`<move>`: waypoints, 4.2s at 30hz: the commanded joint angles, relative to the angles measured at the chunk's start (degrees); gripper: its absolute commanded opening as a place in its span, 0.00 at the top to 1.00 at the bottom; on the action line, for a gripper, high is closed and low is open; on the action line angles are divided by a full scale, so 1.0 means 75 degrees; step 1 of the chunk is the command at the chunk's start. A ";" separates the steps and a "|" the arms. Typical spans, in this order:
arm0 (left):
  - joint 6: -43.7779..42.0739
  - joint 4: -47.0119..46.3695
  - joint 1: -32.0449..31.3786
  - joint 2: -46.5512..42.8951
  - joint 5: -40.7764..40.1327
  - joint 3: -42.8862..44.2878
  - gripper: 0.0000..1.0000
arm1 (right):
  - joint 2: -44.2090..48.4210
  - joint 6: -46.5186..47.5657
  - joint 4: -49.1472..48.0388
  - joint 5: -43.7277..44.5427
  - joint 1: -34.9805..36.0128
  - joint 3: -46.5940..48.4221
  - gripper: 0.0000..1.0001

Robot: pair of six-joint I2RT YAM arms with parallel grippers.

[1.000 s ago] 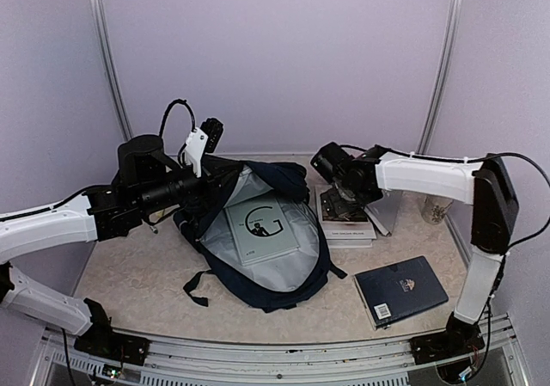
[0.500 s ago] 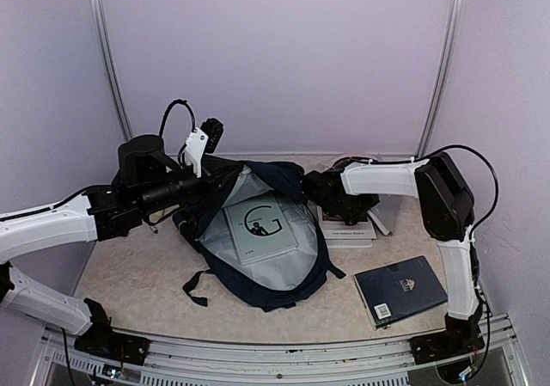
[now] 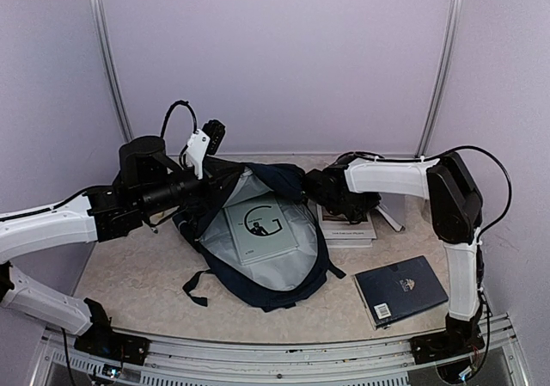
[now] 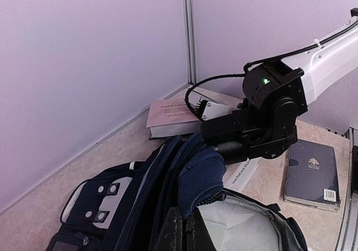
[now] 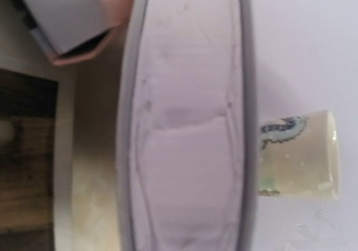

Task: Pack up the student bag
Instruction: Pick up the book, then place the book in the largest pocket of the bag, then pick up the book from the corner of the board.

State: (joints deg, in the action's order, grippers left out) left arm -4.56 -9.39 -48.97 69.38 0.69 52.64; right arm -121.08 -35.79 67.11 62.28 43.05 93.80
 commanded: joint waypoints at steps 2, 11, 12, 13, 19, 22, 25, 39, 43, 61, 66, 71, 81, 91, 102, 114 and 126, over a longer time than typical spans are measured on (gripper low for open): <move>-0.0132 -0.0471 -0.0080 -0.0139 -0.0238 0.0053 1.00 | 0.0746 -0.0951 0.1240 0.0606 0.0216 0.0293 0.85; -0.0237 -0.0558 -0.0082 -0.0169 -0.0733 -0.0053 1.00 | 0.3754 0.2237 -0.1984 -0.2122 0.0770 0.0156 0.85; -0.0245 -0.0562 -0.0061 -0.0169 -0.0754 -0.0050 1.00 | 0.4394 0.2577 -0.2948 -0.3637 0.0758 -0.0336 0.85; -0.0264 -0.0564 -0.0032 -0.0175 -0.0794 -0.0054 1.00 | 0.5115 0.2768 -0.3859 -0.4687 0.0718 -0.0847 0.86; -0.0094 -0.0553 0.0408 -0.0215 -0.0961 -0.0035 1.00 | 0.7162 0.2779 -0.5970 -0.8211 0.0361 -0.2317 0.89; 0.0034 -0.0549 0.0585 -0.0199 -0.1137 -0.0047 1.00 | 0.7287 0.2811 -0.5987 -0.9630 0.0360 -0.2390 0.90; 0.0067 -0.0559 0.0665 -0.0170 -0.1264 -0.0050 1.00 | 0.7462 0.2847 -0.6411 -1.1591 0.0354 -0.2730 0.87; 0.0133 -0.0711 0.0891 -0.0236 -0.0952 -0.0128 1.00 | 0.7117 0.1851 -0.7548 -1.5129 0.0618 -0.5573 0.99; 0.0076 -0.0745 0.0893 -0.0278 -0.0983 -0.0151 1.00 | 0.6999 0.1830 -0.7982 -1.4984 0.0738 -0.5961 0.99; 0.0036 -0.0758 0.1090 -0.0387 -0.1090 -0.0156 1.00 | 0.7875 0.1654 -0.6198 -1.4462 0.0361 -0.6394 1.00; -0.0050 -0.0828 0.1116 -0.0441 -0.0580 -0.0159 1.00 | 0.7632 0.1322 -0.6626 -1.5002 0.0613 -0.6643 1.00; -0.0066 -0.0987 0.1117 -0.0544 -0.0075 -0.0229 1.00 | 0.6996 0.0856 -0.6872 -1.5091 0.0617 -0.6566 1.00; -0.0107 -0.1352 0.1096 -0.0835 0.1180 -0.0381 1.00 | 0.4762 -0.1124 -0.8461 -1.5497 0.0157 -0.6123 1.00; -0.0225 -0.1454 0.1027 -0.1076 0.1475 -0.0438 1.00 | 0.2586 -0.2070 -0.9329 -1.5321 -0.0449 -0.4594 0.89; -0.0277 -0.1384 0.1022 -0.1177 0.1443 -0.0411 1.00 | 0.1850 -0.1753 -0.8572 -1.2715 -0.0667 -0.3271 0.45; -0.0294 -0.1181 0.1092 -0.1001 0.0999 -0.0295 1.00 | 0.3797 0.1202 -0.5675 -1.1064 0.0145 -0.2541 0.00; -0.0275 -0.1138 0.1092 -0.0935 0.0964 -0.0269 1.00 | 0.5917 -0.1198 -0.8192 -1.1327 -0.3216 -0.5182 0.00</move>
State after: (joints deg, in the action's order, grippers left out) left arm -6.50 -12.32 -41.17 63.35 8.49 48.16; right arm -76.25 -36.05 16.64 -21.71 25.08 61.60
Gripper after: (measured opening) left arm 0.013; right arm 0.999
